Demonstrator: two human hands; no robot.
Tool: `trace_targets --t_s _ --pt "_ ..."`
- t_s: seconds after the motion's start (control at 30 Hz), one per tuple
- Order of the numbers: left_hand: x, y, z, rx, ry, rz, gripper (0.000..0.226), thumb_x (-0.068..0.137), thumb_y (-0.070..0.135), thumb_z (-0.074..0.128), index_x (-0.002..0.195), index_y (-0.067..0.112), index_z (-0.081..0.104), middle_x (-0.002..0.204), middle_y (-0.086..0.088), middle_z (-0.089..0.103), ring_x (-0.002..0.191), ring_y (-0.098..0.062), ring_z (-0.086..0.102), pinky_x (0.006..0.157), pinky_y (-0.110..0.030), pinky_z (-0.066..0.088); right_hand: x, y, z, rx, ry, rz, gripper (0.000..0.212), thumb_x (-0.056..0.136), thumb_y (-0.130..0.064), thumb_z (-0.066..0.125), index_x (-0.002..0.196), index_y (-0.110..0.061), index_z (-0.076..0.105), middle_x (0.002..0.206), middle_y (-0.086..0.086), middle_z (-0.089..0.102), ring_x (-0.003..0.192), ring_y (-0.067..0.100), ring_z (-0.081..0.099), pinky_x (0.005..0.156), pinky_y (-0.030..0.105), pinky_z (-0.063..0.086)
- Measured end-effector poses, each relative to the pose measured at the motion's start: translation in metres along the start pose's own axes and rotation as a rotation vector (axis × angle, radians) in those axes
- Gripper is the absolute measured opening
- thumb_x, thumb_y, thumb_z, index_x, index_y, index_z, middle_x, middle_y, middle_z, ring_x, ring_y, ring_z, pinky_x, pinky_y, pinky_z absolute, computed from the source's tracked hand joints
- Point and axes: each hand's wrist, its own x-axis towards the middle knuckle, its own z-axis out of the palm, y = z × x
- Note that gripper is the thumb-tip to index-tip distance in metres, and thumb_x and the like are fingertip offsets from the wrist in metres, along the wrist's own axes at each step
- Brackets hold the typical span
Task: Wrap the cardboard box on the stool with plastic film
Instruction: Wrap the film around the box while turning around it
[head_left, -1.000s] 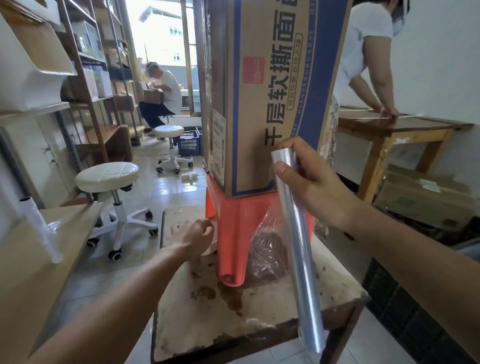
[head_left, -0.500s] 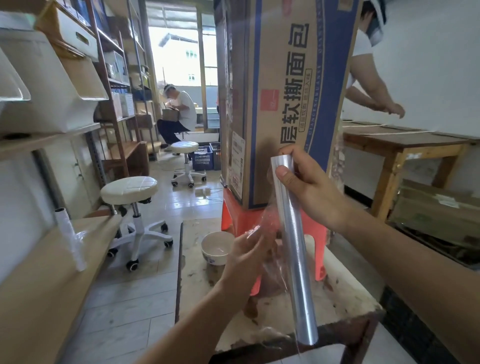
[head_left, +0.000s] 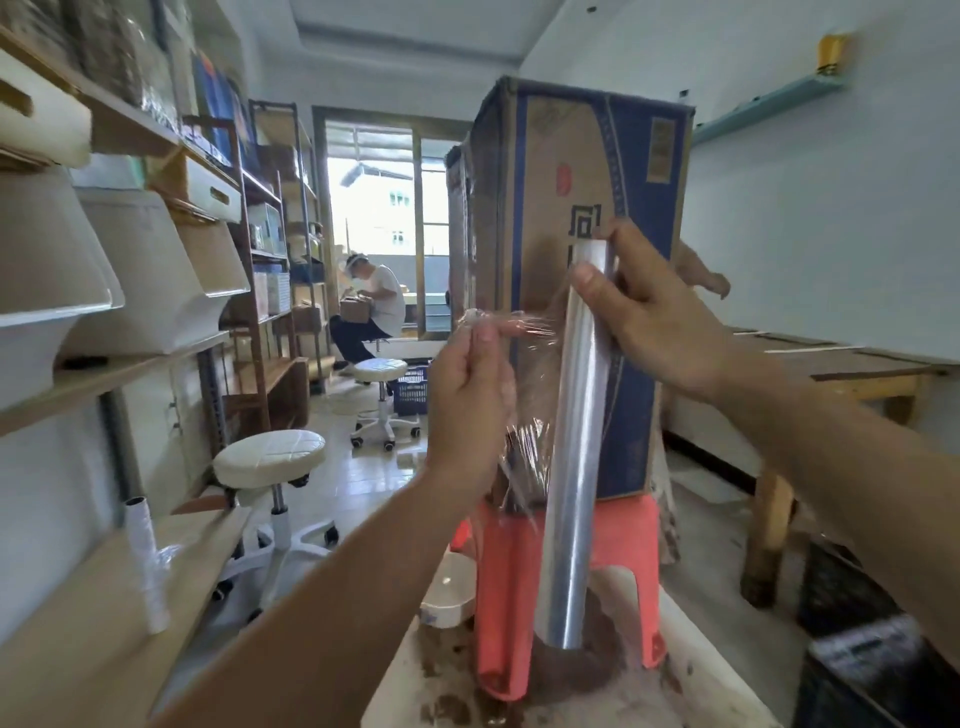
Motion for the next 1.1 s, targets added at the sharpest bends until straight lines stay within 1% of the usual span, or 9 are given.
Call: trace_targets --t_s 0.07,0.13,0.23,0.33,0.47,0.6,0.73,0.87,1.1 --pt "0.016 0.010 -0.001 -0.006 0.023 0.009 0.032 0.108 0.020 0.038 0.090 0.019 0.064 0.055 0.004 0.036 0.043 -0.004 0.031 0.042 -0.018 0.031 0.016 -0.011 -0.014 0.064 -0.021 0.019 0.015 0.107 -0.024 0.043 0.120 -0.017 0.047 0.074 -0.005 0.068 0.064 0.006 0.067 0.059 0.019 0.053" --pt "0.030 0.014 -0.006 -0.047 0.049 -0.030 0.031 0.108 0.020 0.037 0.089 0.020 0.062 0.053 0.004 0.033 0.041 -0.007 0.027 0.039 -0.018 0.024 0.026 -0.013 -0.028 0.184 -0.073 0.090 0.012 0.106 -0.021 0.045 0.108 -0.028 0.054 0.082 -0.014 0.070 0.074 0.003 0.070 0.067 0.027 0.057" --pt "0.045 0.016 -0.015 -0.031 0.062 -0.016 0.031 0.107 0.019 0.038 0.087 0.023 0.061 0.058 -0.001 0.033 0.045 -0.010 0.027 0.042 -0.020 0.020 0.035 -0.010 -0.040 0.231 -0.139 0.154 0.022 0.104 -0.019 0.050 0.095 -0.038 0.058 0.103 -0.004 0.068 0.094 0.013 0.071 0.086 0.041 0.060" --pt "0.055 0.022 -0.017 -0.040 0.054 0.018 0.031 0.107 0.017 0.037 0.085 0.022 0.059 0.056 -0.003 0.029 0.041 -0.010 0.024 0.041 -0.018 0.020 0.036 -0.012 -0.042 0.104 -0.039 0.122 0.004 0.100 -0.030 0.057 0.097 -0.030 0.059 0.099 -0.002 0.069 0.095 0.017 0.072 0.082 0.044 0.062" --pt "0.072 0.031 -0.016 0.041 0.017 0.101 0.028 0.105 0.014 0.039 0.086 0.018 0.059 0.054 -0.004 0.032 0.041 -0.013 0.026 0.040 -0.019 0.022 0.047 -0.016 -0.041 0.055 0.195 0.143 0.060 0.079 -0.061 0.070 0.108 -0.008 0.063 0.096 0.008 0.070 0.083 0.019 0.074 0.070 0.038 0.063" --pt "0.091 0.033 -0.016 0.147 0.016 0.169 0.027 0.105 0.014 0.038 0.091 0.015 0.060 0.059 -0.011 0.039 0.040 -0.010 0.031 0.039 -0.020 0.026 0.063 -0.012 -0.043 0.224 0.205 0.174 0.019 0.099 -0.028 0.061 0.107 -0.010 0.057 0.095 0.009 0.067 0.080 0.019 0.074 0.065 0.036 0.061" --pt "0.113 0.023 -0.018 0.229 -0.007 0.199 0.025 0.107 0.017 0.040 0.101 0.009 0.062 0.053 -0.005 0.046 0.036 -0.008 0.039 0.038 -0.020 0.036 0.089 -0.014 -0.039 0.013 0.316 0.086 0.026 0.098 -0.040 0.057 0.104 -0.015 0.054 0.093 0.010 0.061 0.089 0.034 0.068 0.079 0.052 0.058" --pt "0.146 0.012 -0.007 0.309 0.058 0.260 0.024 0.106 0.022 0.040 0.101 0.013 0.062 0.063 -0.003 0.054 0.046 -0.011 0.050 0.046 -0.024 0.042 0.122 -0.014 -0.041 -0.340 0.427 -0.001 0.041 0.097 -0.047 0.050 0.118 -0.012 0.052 0.108 0.009 0.060 0.097 0.024 0.058 0.088 0.044 0.049" --pt "0.183 -0.020 0.009 0.455 0.158 0.298 0.030 0.107 0.023 0.038 0.105 0.008 0.063 0.081 0.000 0.063 0.066 -0.012 0.062 0.054 -0.007 0.041 0.150 -0.015 -0.034 -0.535 0.438 -0.165 0.041 0.100 -0.040 0.049 0.126 -0.009 0.051 0.105 -0.004 0.055 0.090 0.012 0.049 0.068 0.015 0.027"
